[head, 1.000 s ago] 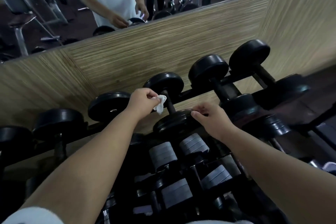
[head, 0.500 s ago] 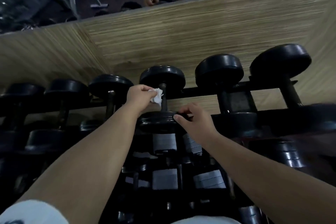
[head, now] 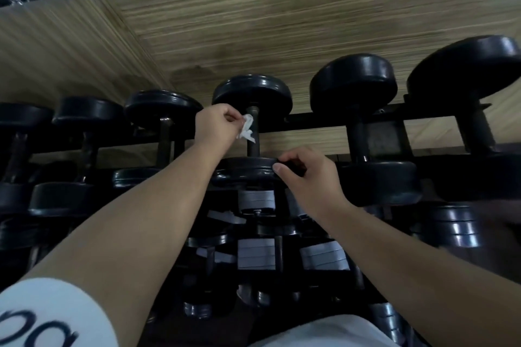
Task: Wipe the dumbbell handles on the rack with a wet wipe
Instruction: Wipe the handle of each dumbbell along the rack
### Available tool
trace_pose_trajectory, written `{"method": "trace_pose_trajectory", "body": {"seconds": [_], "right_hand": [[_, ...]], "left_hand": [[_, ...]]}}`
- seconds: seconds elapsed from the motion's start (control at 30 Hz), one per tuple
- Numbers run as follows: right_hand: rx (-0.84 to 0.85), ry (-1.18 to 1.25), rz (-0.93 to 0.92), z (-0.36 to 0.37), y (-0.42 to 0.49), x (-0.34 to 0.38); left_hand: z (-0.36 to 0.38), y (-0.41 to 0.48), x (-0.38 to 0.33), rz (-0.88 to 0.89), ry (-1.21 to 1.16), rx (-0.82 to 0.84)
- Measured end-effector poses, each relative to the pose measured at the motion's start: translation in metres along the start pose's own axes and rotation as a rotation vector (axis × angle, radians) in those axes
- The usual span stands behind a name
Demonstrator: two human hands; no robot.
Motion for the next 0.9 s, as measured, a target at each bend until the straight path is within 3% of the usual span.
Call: {"method": "trace_pose_trajectory", "body": {"seconds": [0.3, 0.7, 0.9], "right_hand": [[-0.067, 0.024, -0.06, 0.014, -0.003, -0.005], [-0.099, 0.081, -0.077, 0.023, -0.008, -0.003], [-0.106, 0.088, -0.069, 0.024, -0.008, -0.001]], "left_hand": [[-0.002, 0.001, 0.014, 0.303, 0.041, 0.194], [0.01, 0.016, 0.018, 0.541, 0.114, 0.104], [-0.006, 0.004, 0.013, 0.474, 0.077, 0.447]]}}
Point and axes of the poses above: each hand's wrist, its own y-axis towards the middle knuckle, its own z-axis out of the palm, x = y × z, the point moved 2 cm from there along y, towards the middle knuckle, and after that the axes turned 9 degrees about z, right-handed, at the moved point
